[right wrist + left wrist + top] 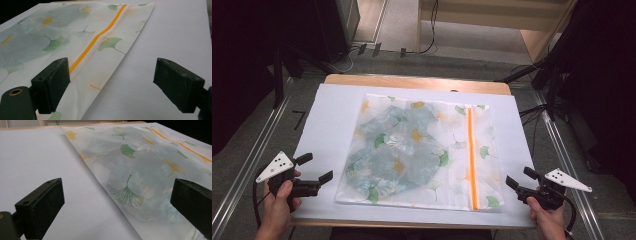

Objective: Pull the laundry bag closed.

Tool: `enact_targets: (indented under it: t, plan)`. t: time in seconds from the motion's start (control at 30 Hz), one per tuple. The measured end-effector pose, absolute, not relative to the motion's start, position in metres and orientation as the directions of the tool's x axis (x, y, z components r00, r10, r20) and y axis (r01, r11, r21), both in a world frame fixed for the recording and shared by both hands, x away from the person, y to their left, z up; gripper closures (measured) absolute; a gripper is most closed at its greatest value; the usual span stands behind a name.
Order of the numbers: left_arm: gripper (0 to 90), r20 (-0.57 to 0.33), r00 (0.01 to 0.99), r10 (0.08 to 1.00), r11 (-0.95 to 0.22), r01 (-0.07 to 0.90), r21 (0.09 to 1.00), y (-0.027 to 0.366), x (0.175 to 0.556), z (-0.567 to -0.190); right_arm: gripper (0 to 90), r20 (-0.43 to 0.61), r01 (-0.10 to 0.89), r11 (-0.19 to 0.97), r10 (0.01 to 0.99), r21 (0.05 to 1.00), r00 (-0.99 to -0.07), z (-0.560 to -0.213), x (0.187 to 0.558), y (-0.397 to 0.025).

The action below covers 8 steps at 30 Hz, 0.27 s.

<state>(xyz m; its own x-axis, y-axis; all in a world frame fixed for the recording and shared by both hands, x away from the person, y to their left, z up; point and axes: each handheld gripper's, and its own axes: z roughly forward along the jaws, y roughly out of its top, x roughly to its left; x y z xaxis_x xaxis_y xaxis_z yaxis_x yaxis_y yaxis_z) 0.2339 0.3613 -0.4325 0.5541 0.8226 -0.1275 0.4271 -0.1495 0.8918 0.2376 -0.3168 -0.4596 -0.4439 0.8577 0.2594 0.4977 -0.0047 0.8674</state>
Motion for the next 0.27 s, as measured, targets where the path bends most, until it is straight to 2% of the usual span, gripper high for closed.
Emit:
enact_targets:
  t: [0.27]
  plan:
    - [0.0,-0.131,0.555,0.821,-0.157,0.441,0.884,0.3599,0.2345,-0.4343,13.6,0.252,0.501,0.011,0.855,0.865,-0.454,-0.4602,0.2415,-0.3122]
